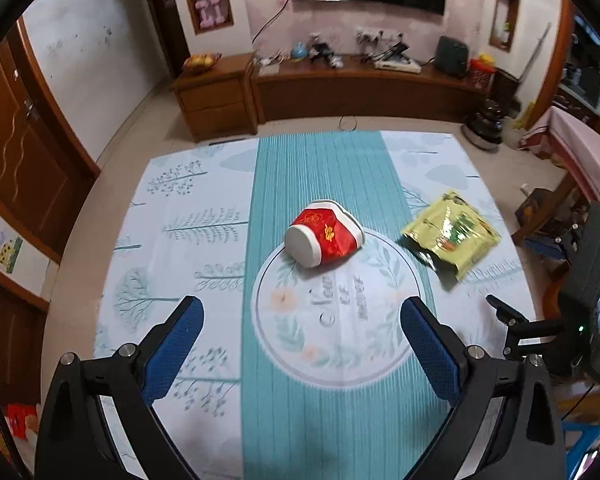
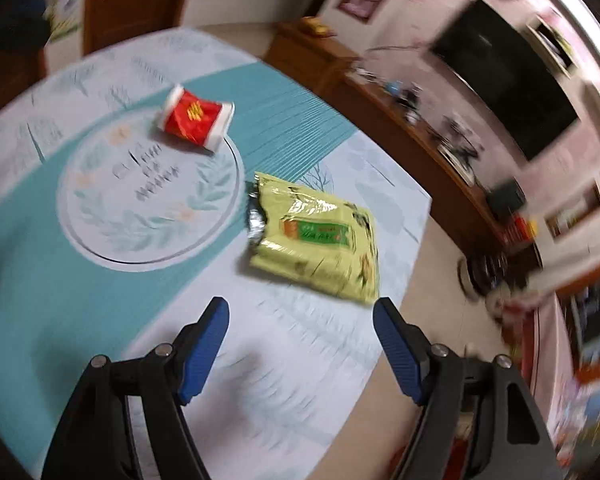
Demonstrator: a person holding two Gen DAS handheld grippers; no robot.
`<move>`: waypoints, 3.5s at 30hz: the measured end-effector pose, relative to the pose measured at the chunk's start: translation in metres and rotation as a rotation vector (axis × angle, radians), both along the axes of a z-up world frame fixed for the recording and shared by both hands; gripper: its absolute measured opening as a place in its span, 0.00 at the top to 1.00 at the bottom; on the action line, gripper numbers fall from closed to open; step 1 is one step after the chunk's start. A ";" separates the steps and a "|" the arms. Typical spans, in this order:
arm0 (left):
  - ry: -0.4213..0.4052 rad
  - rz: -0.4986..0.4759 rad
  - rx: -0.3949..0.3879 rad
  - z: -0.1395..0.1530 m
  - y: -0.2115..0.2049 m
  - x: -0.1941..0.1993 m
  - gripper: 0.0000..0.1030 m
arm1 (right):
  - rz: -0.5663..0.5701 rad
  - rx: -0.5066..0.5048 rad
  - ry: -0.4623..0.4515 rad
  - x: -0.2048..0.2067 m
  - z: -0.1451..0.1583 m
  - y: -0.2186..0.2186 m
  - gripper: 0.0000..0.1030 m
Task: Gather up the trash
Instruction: 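Grasp the red-white paper cup with the left tool while the right tool grasps the yellow-green bag, then carry the paper cup and yellow-green bag down over the bin with both tools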
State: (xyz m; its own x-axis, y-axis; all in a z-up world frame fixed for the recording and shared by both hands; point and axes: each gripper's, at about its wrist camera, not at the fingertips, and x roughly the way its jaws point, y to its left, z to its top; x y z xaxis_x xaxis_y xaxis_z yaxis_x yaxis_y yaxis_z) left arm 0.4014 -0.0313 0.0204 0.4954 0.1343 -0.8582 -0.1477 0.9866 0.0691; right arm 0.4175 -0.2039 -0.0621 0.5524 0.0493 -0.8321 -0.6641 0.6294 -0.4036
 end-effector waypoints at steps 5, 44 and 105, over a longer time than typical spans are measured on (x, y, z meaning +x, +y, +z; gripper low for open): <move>0.054 0.050 -0.006 -0.021 -0.002 0.035 0.05 | 0.129 -0.036 0.048 0.032 -0.025 0.003 0.28; 0.456 -0.017 -0.228 -0.152 0.046 0.181 0.05 | -0.026 0.472 0.312 0.106 -0.014 -0.008 0.96; 0.222 -0.344 -0.285 -0.025 0.058 -0.323 0.47 | -0.609 0.999 0.355 -0.349 0.072 0.041 0.98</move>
